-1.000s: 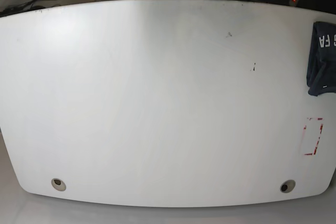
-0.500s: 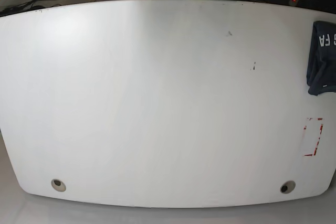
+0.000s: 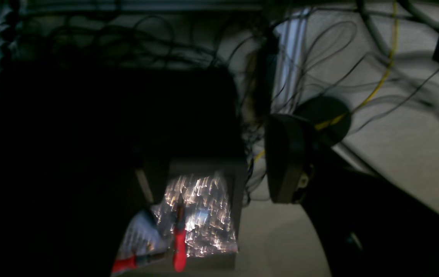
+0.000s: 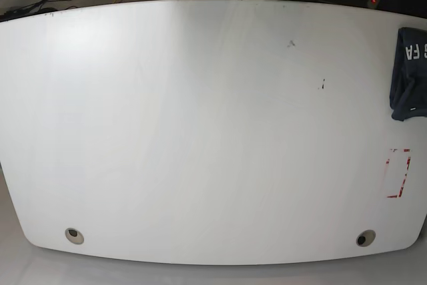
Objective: Fold the T-shirt properly
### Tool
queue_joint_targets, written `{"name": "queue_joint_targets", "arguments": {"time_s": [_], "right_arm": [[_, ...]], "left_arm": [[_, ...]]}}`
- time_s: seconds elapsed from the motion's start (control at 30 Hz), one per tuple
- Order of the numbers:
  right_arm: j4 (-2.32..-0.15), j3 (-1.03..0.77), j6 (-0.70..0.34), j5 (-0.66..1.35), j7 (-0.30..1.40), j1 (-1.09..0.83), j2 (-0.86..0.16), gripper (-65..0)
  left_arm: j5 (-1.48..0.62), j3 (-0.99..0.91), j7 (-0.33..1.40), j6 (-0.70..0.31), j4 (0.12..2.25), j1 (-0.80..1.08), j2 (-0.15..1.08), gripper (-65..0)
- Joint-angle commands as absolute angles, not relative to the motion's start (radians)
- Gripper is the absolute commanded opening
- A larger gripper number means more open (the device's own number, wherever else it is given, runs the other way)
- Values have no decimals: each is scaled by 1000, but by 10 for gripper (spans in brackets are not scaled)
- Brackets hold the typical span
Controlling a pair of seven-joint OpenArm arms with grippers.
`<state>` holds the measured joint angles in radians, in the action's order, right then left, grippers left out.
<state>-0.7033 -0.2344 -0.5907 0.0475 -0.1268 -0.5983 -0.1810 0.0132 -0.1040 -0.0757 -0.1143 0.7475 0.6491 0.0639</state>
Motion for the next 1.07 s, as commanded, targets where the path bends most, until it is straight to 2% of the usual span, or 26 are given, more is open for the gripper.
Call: {"name": "queue_joint_targets", "arguments": {"time_s": [0.0, 0.1, 0.27, 0.53, 1.03], "right_arm": [[-613, -239, -602, 35, -145, -550, -193, -441], [-527, -237, -601, 30, -145, -479, -197, -441], [-441, -237, -599, 30, -145, -395, -199, -438], [-357, -236, -506, 30, -145, -300, -199, -434], [-348, -234, -504, 30, -142, -252, -191, -434]], "left_arm": [[15, -104, -84, -110, 648, 585, 77, -294], [18, -101, -88, -110, 513, 483, 81, -294], [19, -99, -85, -110, 403, 383, 81, -294], [21, -99, -84, -108, 231, 240, 81, -294], [21, -99, -84, -108, 202, 188, 79, -294]]}}
